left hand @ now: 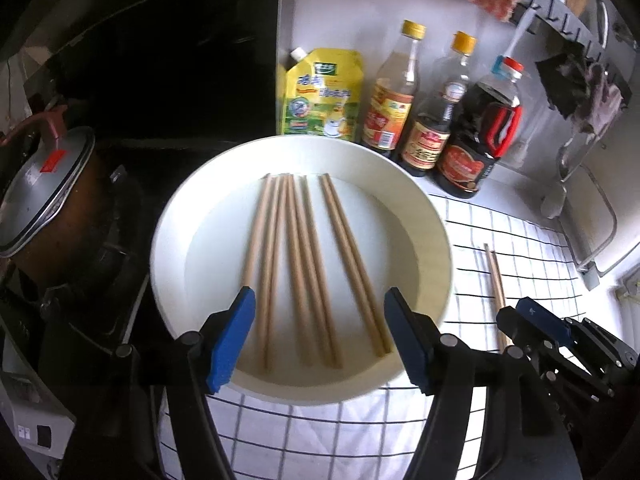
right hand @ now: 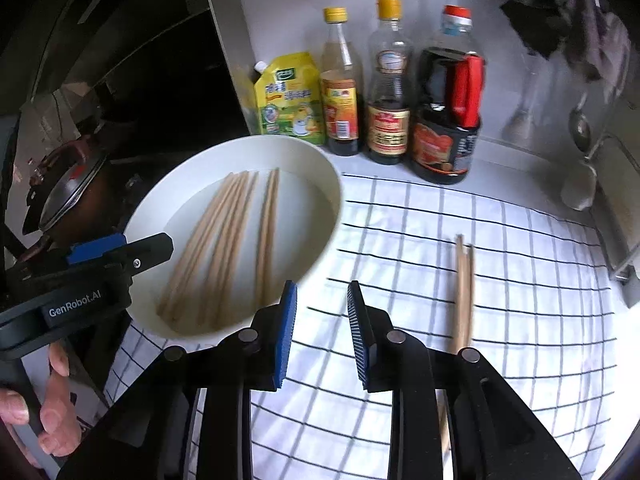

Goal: Organize utensils
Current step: 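Move both tools back to the last four chopsticks on the cloth, then separate one chopstick from the group and grasp it with the right tool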

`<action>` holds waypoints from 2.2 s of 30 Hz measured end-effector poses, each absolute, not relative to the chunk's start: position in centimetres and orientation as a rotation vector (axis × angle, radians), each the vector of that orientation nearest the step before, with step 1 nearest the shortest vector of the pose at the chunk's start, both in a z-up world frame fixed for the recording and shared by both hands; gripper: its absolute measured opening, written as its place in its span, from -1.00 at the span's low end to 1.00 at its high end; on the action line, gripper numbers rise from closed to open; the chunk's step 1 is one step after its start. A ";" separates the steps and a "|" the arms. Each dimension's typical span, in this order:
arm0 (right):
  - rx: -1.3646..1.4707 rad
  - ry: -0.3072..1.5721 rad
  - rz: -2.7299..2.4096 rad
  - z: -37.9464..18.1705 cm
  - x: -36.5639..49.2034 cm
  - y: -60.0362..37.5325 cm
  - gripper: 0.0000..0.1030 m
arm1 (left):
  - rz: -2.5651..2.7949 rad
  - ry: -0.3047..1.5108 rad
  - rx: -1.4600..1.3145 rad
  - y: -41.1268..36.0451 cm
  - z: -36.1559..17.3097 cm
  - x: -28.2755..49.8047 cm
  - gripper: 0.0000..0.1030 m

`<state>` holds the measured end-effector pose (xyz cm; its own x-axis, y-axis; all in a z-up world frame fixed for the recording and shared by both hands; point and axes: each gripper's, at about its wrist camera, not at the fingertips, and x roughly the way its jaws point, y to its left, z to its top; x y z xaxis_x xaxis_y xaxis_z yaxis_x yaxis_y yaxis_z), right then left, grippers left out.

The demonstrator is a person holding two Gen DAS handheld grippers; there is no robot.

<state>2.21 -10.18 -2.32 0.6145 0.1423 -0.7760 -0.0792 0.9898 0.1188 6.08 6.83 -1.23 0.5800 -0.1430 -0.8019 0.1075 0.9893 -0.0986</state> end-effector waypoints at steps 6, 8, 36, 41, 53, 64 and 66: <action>0.089 0.888 0.087 -1.9 0.3 -13.4 -0.44 | -0.169 0.933 -0.024 4.0 -0.7 4.7 0.34; 0.095 0.887 0.077 -1.9 -0.2 -14.4 -0.43 | -0.176 0.932 -0.016 2.9 -0.5 4.2 0.35; 0.222 0.995 -0.073 -10.0 -2.7 -25.5 -0.39 | -0.296 0.995 0.071 -6.7 -5.3 1.3 0.40; 0.193 1.013 -0.057 -11.5 -1.7 -24.9 -0.39 | -0.284 1.004 0.056 -6.7 -6.3 1.5 0.42; 0.171 1.032 -0.038 -13.3 0.2 -23.6 -0.39 | -0.264 1.024 0.058 -6.5 -7.4 1.8 0.43; 0.117 1.043 -0.042 -14.1 0.8 -22.6 -0.39 | -0.260 1.033 0.057 -6.4 -7.8 2.0 0.43; 0.100 1.041 -0.039 -14.1 0.8 -22.3 -0.39 | -0.261 1.034 0.057 -6.4 -7.9 2.1 0.43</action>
<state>0.81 -22.33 -14.05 0.5048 0.0155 -0.8631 0.0793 0.9948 0.0642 2.09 -6.35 -7.86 0.4838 -0.1873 -0.8549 0.2406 0.9676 -0.0759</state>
